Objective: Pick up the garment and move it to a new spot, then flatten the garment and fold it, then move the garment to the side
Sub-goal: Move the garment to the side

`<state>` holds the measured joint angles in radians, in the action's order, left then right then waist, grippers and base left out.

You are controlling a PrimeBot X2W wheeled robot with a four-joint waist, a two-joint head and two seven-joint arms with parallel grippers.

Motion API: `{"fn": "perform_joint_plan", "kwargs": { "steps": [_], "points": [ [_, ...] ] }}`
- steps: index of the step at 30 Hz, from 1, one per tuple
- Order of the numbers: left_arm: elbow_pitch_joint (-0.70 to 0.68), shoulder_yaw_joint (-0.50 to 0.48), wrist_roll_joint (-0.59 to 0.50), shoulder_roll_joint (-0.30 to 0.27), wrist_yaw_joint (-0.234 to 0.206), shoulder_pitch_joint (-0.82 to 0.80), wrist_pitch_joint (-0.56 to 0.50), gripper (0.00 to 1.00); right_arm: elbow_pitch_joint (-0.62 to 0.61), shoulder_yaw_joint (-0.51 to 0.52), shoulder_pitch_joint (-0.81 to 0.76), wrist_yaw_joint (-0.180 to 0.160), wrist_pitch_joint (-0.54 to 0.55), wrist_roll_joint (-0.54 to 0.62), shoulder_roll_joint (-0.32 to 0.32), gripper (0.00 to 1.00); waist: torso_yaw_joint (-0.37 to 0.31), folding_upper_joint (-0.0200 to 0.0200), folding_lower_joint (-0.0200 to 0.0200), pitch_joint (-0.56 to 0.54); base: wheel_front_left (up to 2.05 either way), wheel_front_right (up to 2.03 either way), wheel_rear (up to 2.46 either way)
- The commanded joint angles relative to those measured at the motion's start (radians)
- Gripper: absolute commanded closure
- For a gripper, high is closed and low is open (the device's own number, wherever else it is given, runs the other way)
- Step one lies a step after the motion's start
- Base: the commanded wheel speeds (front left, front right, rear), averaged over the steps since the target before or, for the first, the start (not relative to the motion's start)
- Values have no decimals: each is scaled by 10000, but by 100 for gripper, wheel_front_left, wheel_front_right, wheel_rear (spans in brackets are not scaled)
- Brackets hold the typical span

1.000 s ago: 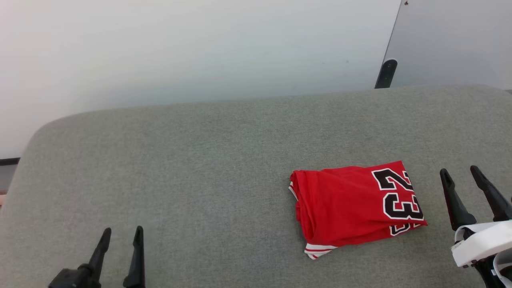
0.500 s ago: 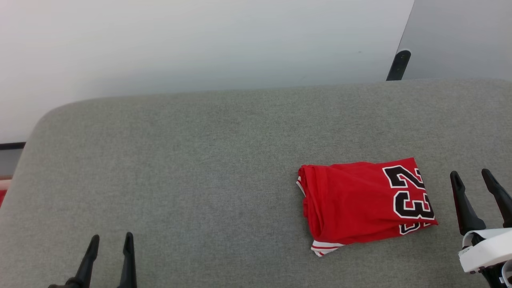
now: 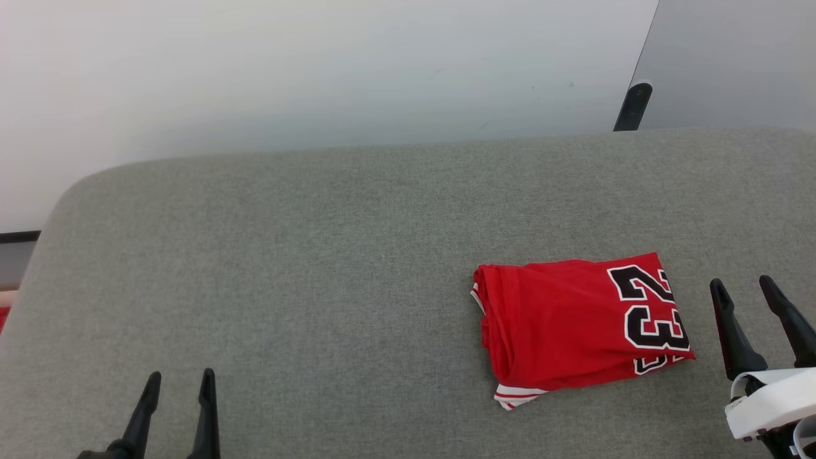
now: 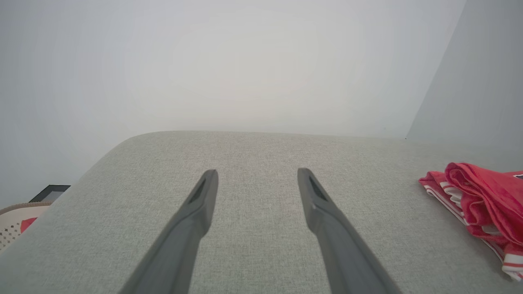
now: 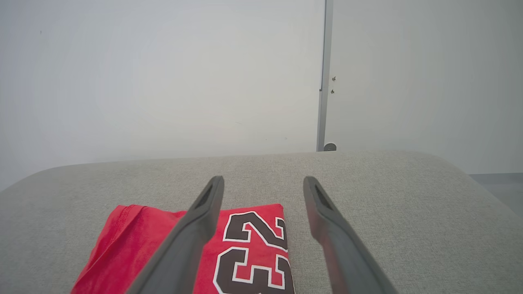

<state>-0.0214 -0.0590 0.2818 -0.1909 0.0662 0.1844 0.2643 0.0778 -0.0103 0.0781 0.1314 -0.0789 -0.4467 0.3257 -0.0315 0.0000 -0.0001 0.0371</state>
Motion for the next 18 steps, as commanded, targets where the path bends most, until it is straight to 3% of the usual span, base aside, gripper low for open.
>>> {"fn": "perform_joint_plan", "kwargs": {
  "steps": [1,11,18],
  "points": [
    [18,0,-50,29,35,-10,-8,0,9,-29,-86,-17,-7,27,-26,0,-1,0,1,-13,0,0,0],
    [32,-34,-21,91,74,-119,-8,0,79,-322,371,-17,506,-116,193,0,31,0,1,86,0,0,0],
    [-25,-36,-23,3,163,-619,-8,0,607,-1585,1750,-17,3414,-315,1121,0,40,0,1,960,0,0,0]
  ]
}}
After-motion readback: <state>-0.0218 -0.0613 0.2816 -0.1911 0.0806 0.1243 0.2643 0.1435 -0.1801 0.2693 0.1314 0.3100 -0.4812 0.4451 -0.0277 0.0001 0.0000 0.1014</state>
